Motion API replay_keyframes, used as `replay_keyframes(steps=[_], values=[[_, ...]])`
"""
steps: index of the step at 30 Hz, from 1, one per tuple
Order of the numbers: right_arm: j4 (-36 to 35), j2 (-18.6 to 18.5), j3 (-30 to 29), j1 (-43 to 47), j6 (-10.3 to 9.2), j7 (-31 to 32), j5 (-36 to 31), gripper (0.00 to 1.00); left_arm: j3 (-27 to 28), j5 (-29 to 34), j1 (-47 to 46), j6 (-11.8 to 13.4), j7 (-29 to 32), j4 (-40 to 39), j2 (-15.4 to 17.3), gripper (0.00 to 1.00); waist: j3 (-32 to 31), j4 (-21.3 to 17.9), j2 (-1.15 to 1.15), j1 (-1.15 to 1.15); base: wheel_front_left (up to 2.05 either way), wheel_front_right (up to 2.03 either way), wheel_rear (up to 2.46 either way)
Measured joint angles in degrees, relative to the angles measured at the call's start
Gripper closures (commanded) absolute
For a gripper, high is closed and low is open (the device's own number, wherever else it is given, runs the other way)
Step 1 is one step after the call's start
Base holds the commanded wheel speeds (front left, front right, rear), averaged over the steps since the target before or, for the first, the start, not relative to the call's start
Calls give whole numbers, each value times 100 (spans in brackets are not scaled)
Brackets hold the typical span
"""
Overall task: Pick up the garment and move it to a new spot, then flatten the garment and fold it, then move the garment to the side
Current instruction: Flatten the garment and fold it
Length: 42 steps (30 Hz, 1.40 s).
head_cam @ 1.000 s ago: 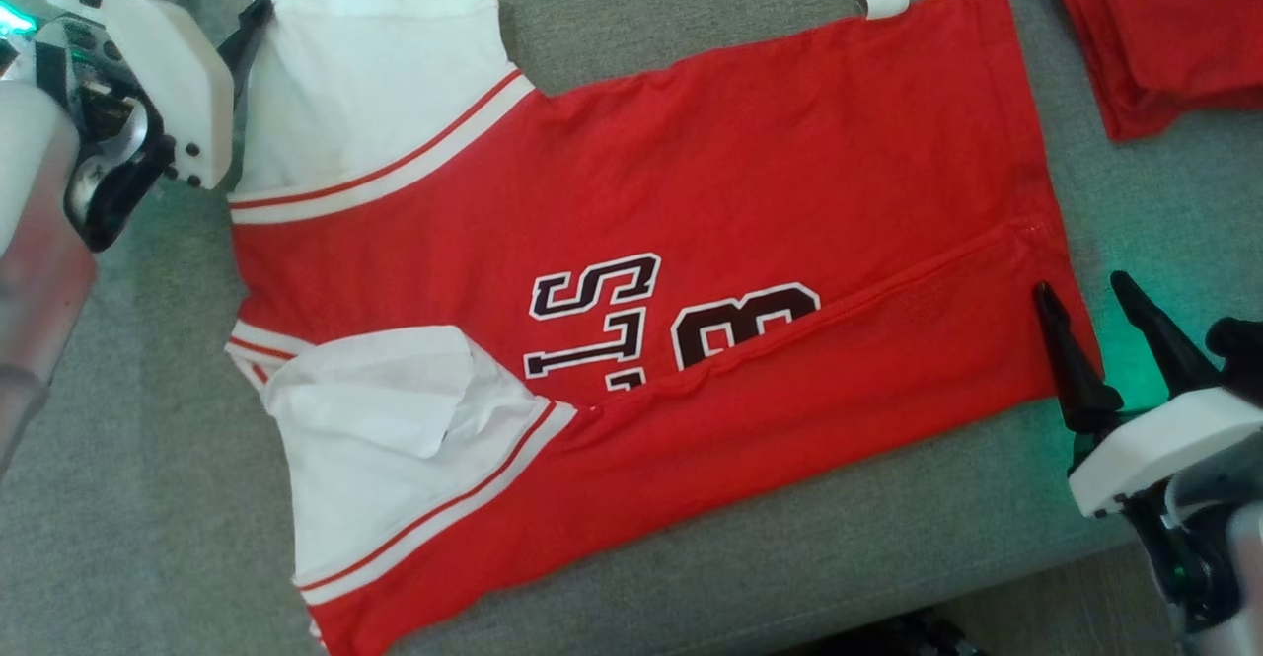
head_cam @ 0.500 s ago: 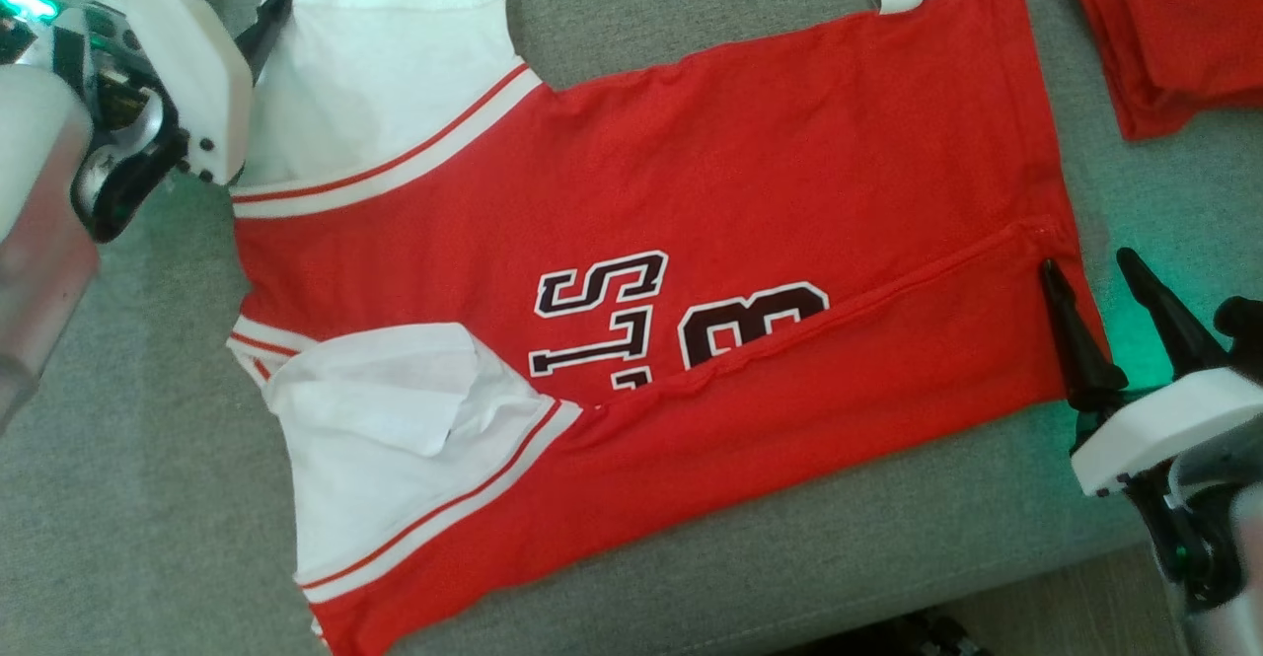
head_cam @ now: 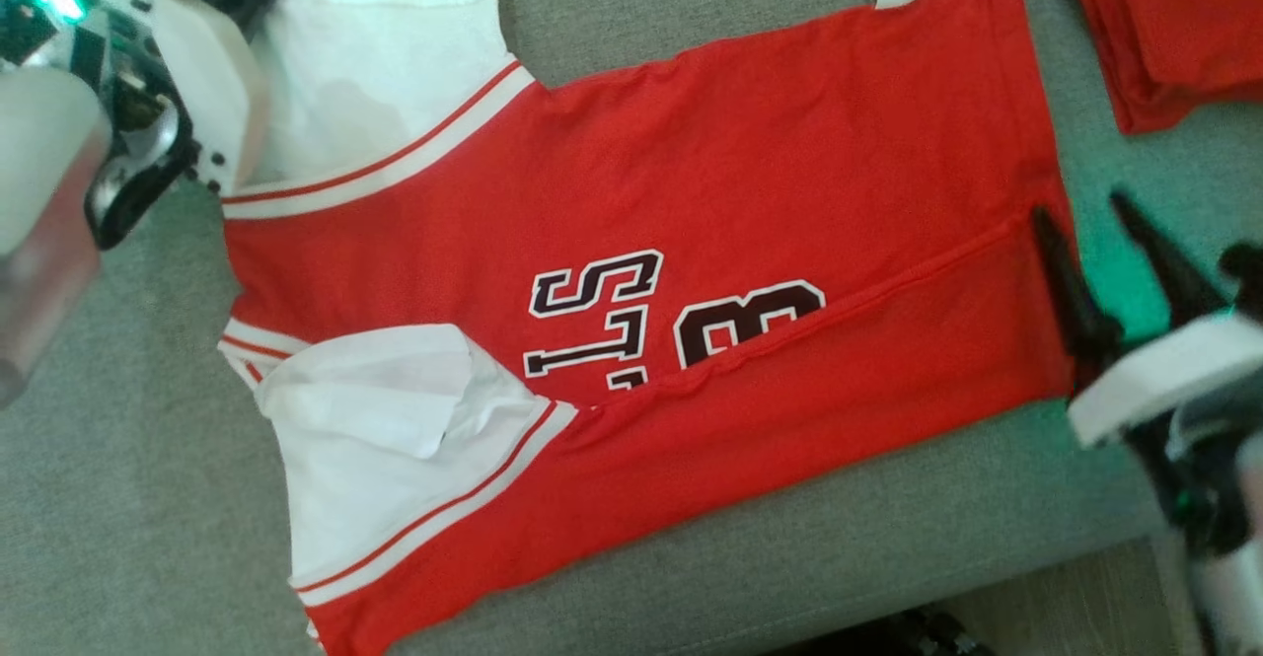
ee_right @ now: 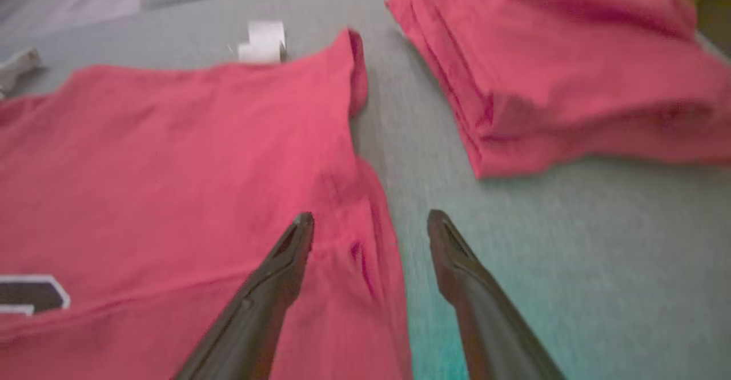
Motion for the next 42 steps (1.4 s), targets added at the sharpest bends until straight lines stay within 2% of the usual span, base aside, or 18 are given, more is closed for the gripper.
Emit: replay_keyframes(steps=[4, 7, 12, 16, 26, 27, 29, 31, 35, 36, 37, 39, 41, 42], values=[[0, -207, 147, -639, 0, 313, 68, 0, -333, 102, -124, -1, -413, -137, 40, 100, -30, 68, 0, 0, 0, 0, 0], [152, -222, 231, -1092, 0, 577, 125, 0, -434, 149, -261, -1, -593, -174, 42, 100, -20, 119, 0, 0, 0, 0, 0], [943, -236, 350, -2249, 0, 1234, 330, 0, -577, 160, -535, -1, -882, -229, 23, 100, 35, 279, 0, 0, 0, 0, 0], [1549, -264, 489, -2840, 0, 1589, 359, 0, -648, 160, -554, -1, -958, -288, -29, 100, 84, 411, 0, 0, 0, 0, 0], [2001, -337, 721, -3101, 0, 1708, 466, 0, -727, 160, -578, -1, -1072, -324, -99, 100, 98, 531, 0, 0, 0, 0, 0], [2018, -356, 721, -3101, 0, 1708, 468, 1, -734, 160, -578, -1, -1084, -324, -99, 100, 91, 533, 0, 0, 0, 0, 0], [2045, -387, 719, -3102, 0, 1710, 468, 10, -743, 160, -578, -1, -1112, -325, -100, 100, 80, 538, 0, 0, 0, 0, 0], [2086, -392, 717, -3108, 0, 1751, 467, 10, -751, 159, -578, -1, -1114, -323, -103, 100, 69, 546, 0, 0, 0, 0, 0], [2179, -410, 709, -3109, 0, 1809, 459, 0, -757, 160, -577, -1, -1114, -324, -112, 100, 48, 564, 0, 0, 0, 0, 0], [2190, -416, 705, -3110, 0, 1809, 459, 0, -757, 160, -577, -1, -1114, -324, -116, 100, 45, 569, 0, 0, 0, 0, 0], [2203, -419, 699, -3111, 0, 1811, 459, 1, -757, 160, -577, -1, -1114, -325, -121, 100, 43, 576, 0, 0, 0, 0, 0], [2224, -423, 688, -3119, 0, 1816, 454, 10, -758, 160, -577, -1, -1114, -328, -134, 100, 42, 595, 0, 0, 0, 0, 0], [2252, -424, 689, -3140, 0, 1818, 450, 26, -758, 160, -577, -1, -1114, -334, -156, 100, 42, 616, 0, 0, 0, 0, 0], [2270, -427, 689, -3161, 0, 1819, 450, 40, -759, 160, -576, -1, -1114, -339, -168, 100, 41, 627, 0, 0, 0, 0, 0]])
